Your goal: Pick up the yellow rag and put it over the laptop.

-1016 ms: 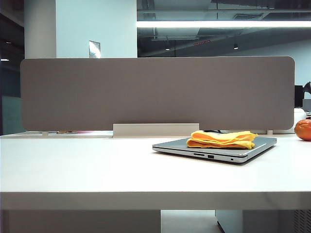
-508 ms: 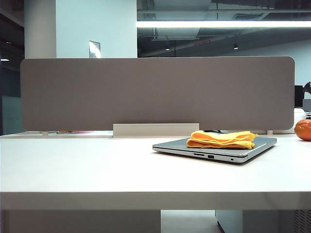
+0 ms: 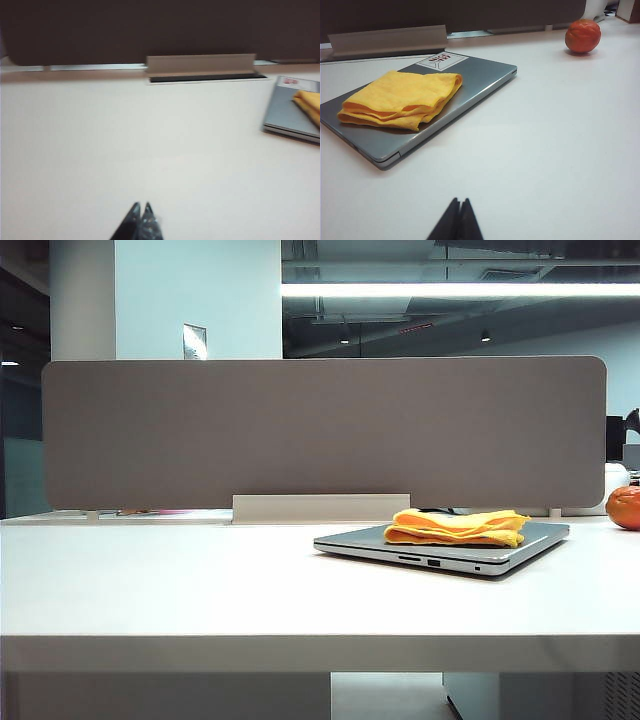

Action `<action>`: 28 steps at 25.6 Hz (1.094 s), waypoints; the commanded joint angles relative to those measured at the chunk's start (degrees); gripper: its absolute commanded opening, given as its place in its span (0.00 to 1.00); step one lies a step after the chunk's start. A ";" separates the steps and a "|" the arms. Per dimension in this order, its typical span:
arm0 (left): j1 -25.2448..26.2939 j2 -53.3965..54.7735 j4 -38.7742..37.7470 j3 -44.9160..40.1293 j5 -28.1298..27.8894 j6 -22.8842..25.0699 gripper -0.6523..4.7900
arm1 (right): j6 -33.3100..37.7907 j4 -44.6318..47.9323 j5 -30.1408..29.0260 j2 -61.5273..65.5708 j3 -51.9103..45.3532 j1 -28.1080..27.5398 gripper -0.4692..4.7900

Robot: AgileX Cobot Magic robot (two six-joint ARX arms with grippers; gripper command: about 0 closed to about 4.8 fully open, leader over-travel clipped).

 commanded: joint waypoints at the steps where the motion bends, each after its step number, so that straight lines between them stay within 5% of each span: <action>1: -1.92 0.04 0.70 0.20 0.11 0.00 0.11 | -0.17 0.59 0.09 -0.09 -0.24 0.00 0.09; 8: -1.33 0.04 0.92 0.20 -1.38 2.67 0.11 | -0.17 0.61 0.09 -0.09 -0.24 0.00 0.09; 14: -0.33 0.04 1.01 0.20 -9.81 2.56 0.11 | -0.17 0.61 0.09 -0.09 -0.24 0.00 0.09; 28: 1.53 0.04 0.70 0.20 -9.40 2.58 0.11 | -0.17 0.59 0.09 -0.09 -0.24 0.00 0.09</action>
